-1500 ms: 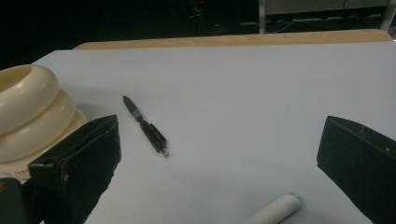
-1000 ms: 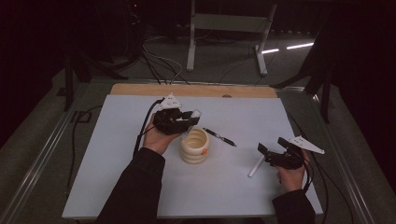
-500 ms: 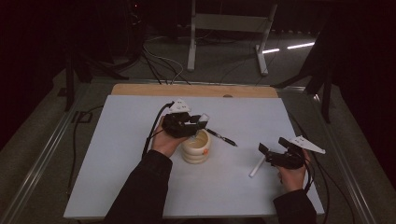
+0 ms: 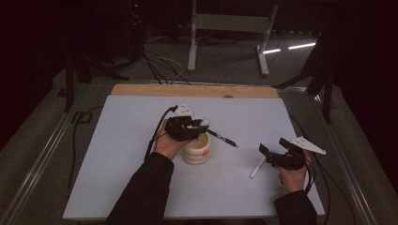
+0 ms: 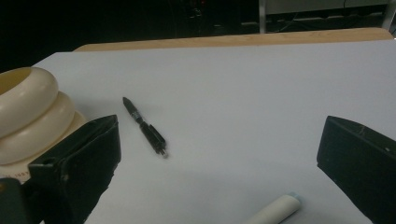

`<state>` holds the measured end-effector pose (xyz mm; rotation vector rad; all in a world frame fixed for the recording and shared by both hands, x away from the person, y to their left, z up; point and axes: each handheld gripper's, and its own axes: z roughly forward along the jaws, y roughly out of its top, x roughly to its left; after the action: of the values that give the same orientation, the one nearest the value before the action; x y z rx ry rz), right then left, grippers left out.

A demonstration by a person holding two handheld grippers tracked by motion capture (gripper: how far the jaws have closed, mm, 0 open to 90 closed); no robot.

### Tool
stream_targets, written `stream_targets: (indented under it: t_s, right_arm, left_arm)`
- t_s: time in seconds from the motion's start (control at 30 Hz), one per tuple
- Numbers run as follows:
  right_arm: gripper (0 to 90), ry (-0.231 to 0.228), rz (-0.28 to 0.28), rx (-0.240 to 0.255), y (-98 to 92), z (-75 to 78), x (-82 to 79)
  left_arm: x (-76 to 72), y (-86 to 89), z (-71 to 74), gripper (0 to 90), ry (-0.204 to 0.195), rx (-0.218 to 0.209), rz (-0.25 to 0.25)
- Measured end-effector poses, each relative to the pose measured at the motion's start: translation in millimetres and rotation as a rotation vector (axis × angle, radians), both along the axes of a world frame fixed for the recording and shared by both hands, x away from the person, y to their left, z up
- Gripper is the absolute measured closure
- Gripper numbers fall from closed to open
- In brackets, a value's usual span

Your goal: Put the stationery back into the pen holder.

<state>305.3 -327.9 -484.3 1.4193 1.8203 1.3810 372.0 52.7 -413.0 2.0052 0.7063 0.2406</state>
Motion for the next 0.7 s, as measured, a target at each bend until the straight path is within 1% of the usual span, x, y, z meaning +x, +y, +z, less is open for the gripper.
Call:
stream_targets:
  t_s: [0.7]
  right_arm:
    - [0.0, 0.001, 0.002, -0.003, 0.6, -0.1, -0.1]
  left_arm:
    - [-2.2, -3.1, -15.3, 65.6, 0.034, 0.042, -0.014]
